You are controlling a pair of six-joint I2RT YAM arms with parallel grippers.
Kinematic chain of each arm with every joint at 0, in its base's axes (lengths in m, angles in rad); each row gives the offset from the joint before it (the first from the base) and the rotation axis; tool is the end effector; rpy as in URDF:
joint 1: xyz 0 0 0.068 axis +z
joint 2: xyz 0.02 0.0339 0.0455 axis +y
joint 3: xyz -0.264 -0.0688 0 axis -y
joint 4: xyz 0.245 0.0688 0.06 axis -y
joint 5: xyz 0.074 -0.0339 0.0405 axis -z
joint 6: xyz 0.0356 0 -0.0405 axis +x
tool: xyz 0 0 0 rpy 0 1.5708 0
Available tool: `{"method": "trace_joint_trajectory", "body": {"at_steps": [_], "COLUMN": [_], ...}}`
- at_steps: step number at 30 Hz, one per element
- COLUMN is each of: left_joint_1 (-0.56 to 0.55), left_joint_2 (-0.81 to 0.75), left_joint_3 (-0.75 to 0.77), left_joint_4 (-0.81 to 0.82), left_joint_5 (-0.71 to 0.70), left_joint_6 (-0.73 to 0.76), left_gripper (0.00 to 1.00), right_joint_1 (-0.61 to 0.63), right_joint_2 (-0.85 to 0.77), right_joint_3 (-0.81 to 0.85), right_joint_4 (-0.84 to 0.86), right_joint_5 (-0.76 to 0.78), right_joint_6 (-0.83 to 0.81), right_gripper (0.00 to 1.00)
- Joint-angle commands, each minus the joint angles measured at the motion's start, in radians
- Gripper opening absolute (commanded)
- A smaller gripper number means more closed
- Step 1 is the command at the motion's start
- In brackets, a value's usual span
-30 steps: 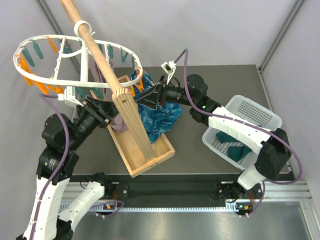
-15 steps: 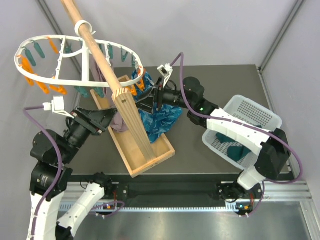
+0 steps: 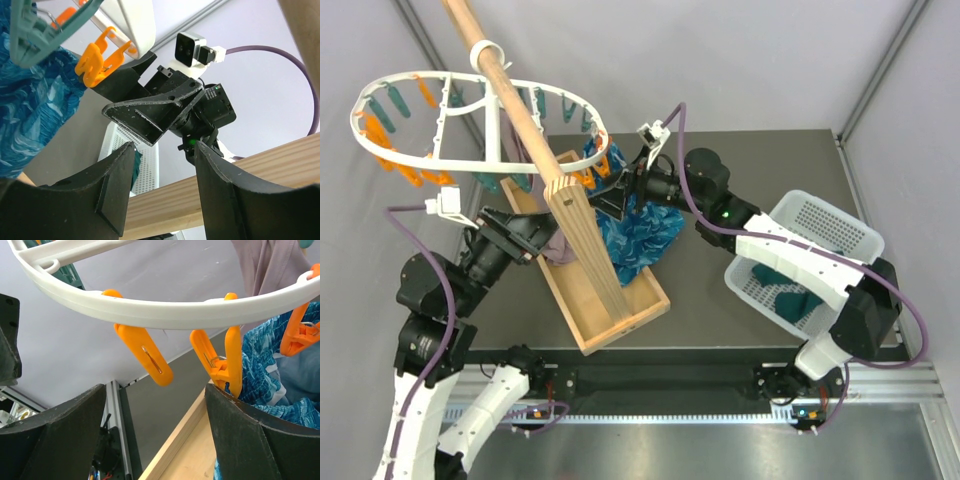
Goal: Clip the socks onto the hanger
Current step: Open the clamp at the hanger.
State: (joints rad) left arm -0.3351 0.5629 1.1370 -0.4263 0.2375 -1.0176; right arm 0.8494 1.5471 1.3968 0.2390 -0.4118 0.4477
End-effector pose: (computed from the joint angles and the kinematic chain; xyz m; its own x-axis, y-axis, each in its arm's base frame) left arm 0.0702 -0.0333 0.4538 -0.3859 -0.7413 -0.5492 0.4017 0.4008 -0.8234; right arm 0.2344 0.2881 0.4095 -0.3591 0.1924 -0.9133 -0.8830 0.2469 0.3992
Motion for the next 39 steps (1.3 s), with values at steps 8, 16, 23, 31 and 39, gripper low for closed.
{"method": "trace_joint_trajectory", "body": {"at_steps": [8,16,23,31,39], "left_joint_1": [-0.001,-0.001,-0.001,-0.001,-0.001], "left_joint_2": [-0.006,-0.027,-0.041,-0.043,-0.002], "left_joint_3": [0.015,0.056,0.083,0.069,0.086], "left_joint_4": [0.081,0.025,-0.020,-0.035,-0.035], "left_joint_5": [0.028,0.005,-0.040,-0.055,-0.037], "left_joint_6": [-0.047,-0.042,-0.015,0.007,-0.004], "left_gripper": [0.56,0.56,0.57,0.57,0.54], "right_joint_1": [0.051,0.065,0.065,0.073,0.089], "right_joint_2": [0.007,0.039,0.059,0.067,0.021], "right_joint_3": [0.114,0.162,0.159,0.151,0.096], "right_joint_4": [0.005,0.028,0.005,0.006,0.036], "right_joint_5": [0.045,0.093,0.071,0.065,0.088], "right_joint_6": [-0.040,-0.053,-0.067,-0.064,-0.052], "right_gripper": [0.79,0.74,0.67,0.55,0.34]}}
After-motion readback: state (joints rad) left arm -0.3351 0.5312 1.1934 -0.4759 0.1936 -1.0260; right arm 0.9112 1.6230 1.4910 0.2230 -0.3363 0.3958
